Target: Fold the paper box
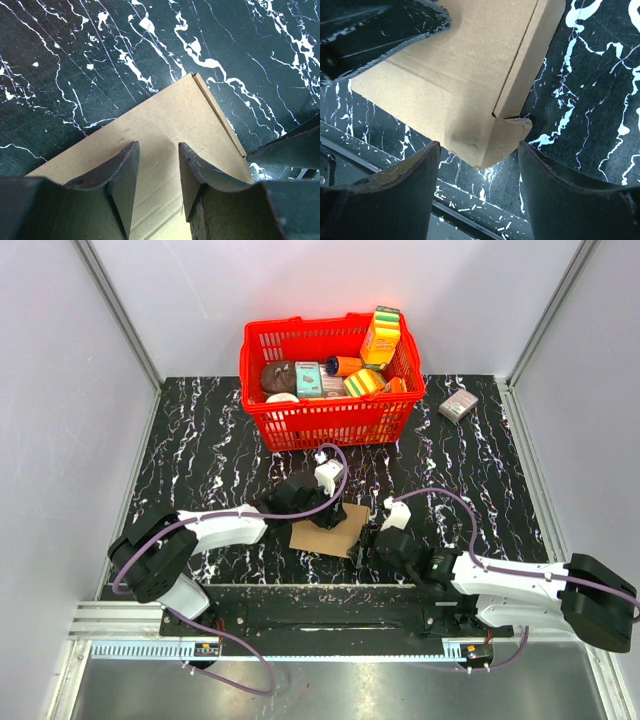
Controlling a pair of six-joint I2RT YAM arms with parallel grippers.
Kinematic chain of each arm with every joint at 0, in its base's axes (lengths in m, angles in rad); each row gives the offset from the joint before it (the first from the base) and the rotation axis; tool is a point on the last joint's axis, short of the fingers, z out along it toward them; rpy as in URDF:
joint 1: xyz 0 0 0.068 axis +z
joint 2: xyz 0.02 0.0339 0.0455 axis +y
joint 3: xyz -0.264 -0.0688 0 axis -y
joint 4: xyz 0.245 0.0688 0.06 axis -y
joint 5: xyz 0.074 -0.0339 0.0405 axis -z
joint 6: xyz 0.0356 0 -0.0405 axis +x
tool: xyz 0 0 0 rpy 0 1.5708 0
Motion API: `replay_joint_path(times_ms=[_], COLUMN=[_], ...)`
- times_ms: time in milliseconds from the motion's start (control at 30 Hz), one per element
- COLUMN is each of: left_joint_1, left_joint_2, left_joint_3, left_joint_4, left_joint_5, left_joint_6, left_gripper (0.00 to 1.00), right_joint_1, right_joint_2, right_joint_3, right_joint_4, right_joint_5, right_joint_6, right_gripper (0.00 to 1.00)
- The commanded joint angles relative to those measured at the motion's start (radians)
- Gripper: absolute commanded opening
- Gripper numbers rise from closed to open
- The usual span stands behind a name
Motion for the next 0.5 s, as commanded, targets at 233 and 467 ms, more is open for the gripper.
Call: replay_joint_path(times_ms=[233,467], left_joint_1=[-0.001,-0.001], left_joint_2=[-0.023,-0.086], left_joint_3=[0.017,0.060], left_joint_4=[-0.097,-0.186], left_joint_5=[-0.041,-0.127], left_joint_6=[0.030,0.058], left_gripper=[0.41,0.43], right_joint_1=[-0.013,-0.018], right_joint_2=[0.023,0.006], right_joint_3=[0.008,-0.006], right_joint_4=[0.068,0.071], right_joint_5=[-0.001,-0.006], right_joint_6=[0.004,0.007], right_gripper=[0.70,0.70])
